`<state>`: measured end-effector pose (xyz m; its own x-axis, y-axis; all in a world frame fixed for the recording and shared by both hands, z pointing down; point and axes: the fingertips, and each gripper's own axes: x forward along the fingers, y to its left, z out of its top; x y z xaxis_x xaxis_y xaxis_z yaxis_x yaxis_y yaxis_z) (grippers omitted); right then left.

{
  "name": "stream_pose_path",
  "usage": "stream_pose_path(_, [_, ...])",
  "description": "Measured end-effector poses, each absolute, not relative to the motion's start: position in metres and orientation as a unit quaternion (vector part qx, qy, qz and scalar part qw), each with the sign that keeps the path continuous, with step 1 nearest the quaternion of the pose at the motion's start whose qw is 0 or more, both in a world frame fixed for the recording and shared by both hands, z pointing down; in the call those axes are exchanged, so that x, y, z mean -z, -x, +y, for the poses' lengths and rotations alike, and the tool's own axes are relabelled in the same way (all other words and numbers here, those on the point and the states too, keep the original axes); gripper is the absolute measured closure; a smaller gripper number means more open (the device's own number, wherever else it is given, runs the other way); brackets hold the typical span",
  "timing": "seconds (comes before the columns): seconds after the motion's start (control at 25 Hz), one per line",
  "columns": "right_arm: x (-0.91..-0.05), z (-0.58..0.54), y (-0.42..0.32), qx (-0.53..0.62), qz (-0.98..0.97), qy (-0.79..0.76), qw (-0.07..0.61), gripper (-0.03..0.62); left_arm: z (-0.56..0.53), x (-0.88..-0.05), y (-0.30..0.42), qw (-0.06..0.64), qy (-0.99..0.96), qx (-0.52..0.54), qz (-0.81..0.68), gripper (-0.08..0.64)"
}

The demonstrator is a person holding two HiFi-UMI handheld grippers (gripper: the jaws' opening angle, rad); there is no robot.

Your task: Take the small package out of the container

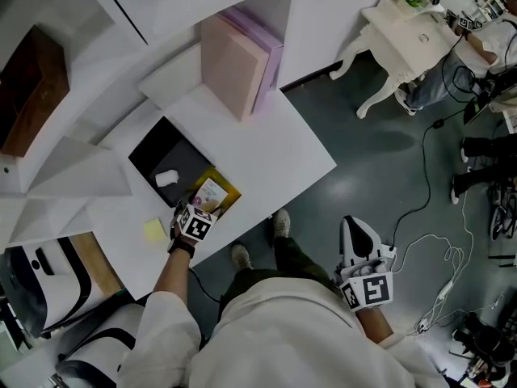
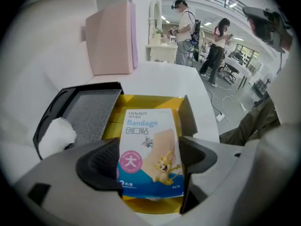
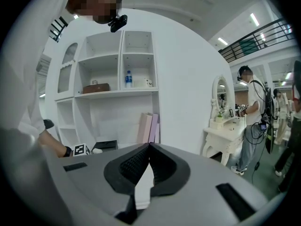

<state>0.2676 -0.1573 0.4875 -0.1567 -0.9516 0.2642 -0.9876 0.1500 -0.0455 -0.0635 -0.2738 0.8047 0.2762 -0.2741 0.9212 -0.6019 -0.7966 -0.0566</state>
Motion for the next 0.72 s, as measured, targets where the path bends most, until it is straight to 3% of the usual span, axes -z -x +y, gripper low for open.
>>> stream_pose_path(0.72, [-0.454,-0.16,-0.209,-0.064,-0.792,-0.604,0.067,0.568,-0.279,-0.641,0.047,0.048,-0.842,-0.337,-0.417,0.161])
